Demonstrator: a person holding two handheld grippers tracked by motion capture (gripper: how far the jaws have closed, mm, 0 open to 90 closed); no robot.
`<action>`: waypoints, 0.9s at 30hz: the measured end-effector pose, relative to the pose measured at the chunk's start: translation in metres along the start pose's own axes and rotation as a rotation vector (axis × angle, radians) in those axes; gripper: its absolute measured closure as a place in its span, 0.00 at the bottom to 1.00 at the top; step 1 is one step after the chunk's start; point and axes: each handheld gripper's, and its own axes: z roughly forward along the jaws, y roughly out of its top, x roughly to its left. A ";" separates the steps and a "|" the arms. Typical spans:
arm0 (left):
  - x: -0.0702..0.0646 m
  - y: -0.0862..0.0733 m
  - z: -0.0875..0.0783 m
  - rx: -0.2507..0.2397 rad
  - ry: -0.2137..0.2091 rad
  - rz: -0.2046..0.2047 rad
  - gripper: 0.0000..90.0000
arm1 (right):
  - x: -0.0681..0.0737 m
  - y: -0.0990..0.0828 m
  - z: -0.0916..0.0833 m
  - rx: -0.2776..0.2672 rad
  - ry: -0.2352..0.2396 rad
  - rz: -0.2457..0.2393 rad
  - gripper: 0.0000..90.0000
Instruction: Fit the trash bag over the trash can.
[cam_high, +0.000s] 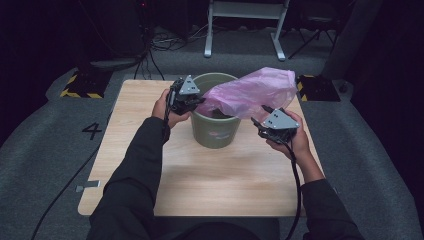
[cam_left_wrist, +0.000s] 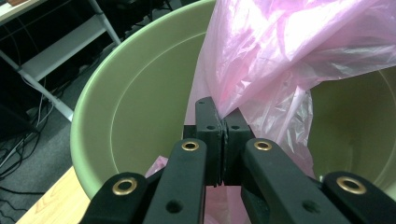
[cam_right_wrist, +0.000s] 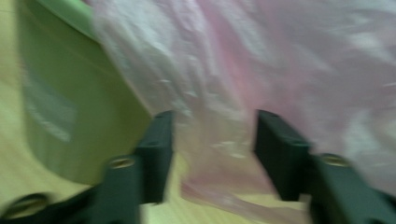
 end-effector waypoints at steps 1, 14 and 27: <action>0.000 0.000 0.000 0.001 -0.002 -0.002 0.98 | 0.000 -0.001 0.001 0.002 -0.019 -0.008 0.71; -0.005 0.000 -0.001 0.011 -0.007 -0.013 0.58 | -0.004 0.003 -0.011 -0.102 -0.029 0.006 1.00; -0.042 0.028 -0.010 -0.093 -0.075 0.051 0.32 | -0.001 0.027 -0.029 -0.138 -0.015 -0.037 1.00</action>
